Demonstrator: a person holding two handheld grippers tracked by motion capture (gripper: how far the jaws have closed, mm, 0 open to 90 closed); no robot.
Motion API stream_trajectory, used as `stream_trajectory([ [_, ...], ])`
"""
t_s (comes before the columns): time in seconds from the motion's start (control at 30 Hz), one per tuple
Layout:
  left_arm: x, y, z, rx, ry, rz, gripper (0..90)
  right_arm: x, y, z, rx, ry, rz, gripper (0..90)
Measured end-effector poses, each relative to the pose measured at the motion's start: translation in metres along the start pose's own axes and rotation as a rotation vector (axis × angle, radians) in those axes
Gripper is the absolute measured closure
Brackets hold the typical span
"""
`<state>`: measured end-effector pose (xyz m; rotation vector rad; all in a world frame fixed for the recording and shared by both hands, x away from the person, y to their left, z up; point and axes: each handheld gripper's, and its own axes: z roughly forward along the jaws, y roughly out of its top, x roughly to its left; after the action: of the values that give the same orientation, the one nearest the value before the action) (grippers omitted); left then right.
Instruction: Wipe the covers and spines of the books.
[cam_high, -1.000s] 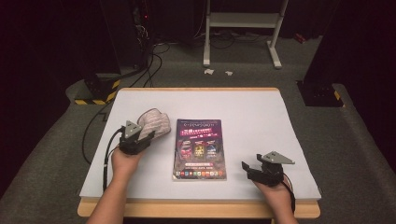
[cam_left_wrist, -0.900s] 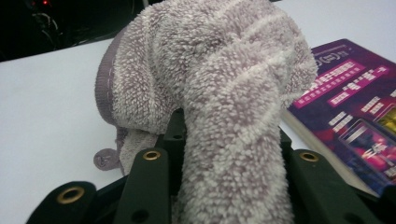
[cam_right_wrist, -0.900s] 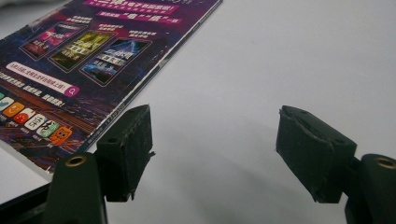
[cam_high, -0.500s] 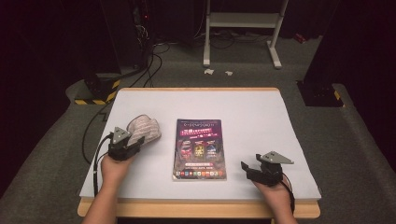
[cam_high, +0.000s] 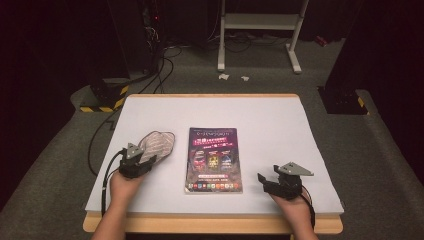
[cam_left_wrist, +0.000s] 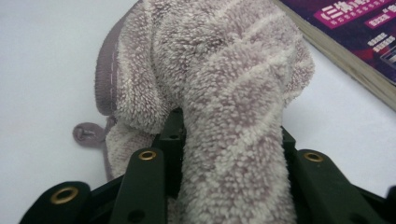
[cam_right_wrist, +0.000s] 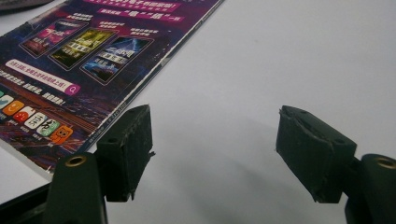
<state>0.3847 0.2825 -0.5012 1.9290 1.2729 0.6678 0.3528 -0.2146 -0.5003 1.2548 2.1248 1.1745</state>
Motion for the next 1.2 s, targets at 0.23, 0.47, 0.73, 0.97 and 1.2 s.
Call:
stream_trajectory([
  [0.23,-0.001,-0.008,0.004,0.008,0.006,0.002,58.8,0.0,0.0,0.0,-0.002,0.002,-0.006,27.2],
  [0.47,-0.002,-0.008,0.005,0.012,0.012,0.016,51.8,0.002,0.001,0.0,-0.001,0.003,-0.007,27.2],
  [0.73,-0.004,-0.008,0.003,0.002,0.021,0.029,37.0,0.002,0.0,0.0,-0.002,0.004,-0.004,27.2],
  [0.97,-0.003,-0.008,0.0,-0.009,0.028,0.05,25.0,0.002,0.0,0.0,-0.002,0.004,-0.004,27.2],
  [1.2,0.002,-0.007,-0.011,-0.051,0.009,0.015,19.8,0.002,0.0,0.0,-0.002,0.005,-0.006,27.2],
])
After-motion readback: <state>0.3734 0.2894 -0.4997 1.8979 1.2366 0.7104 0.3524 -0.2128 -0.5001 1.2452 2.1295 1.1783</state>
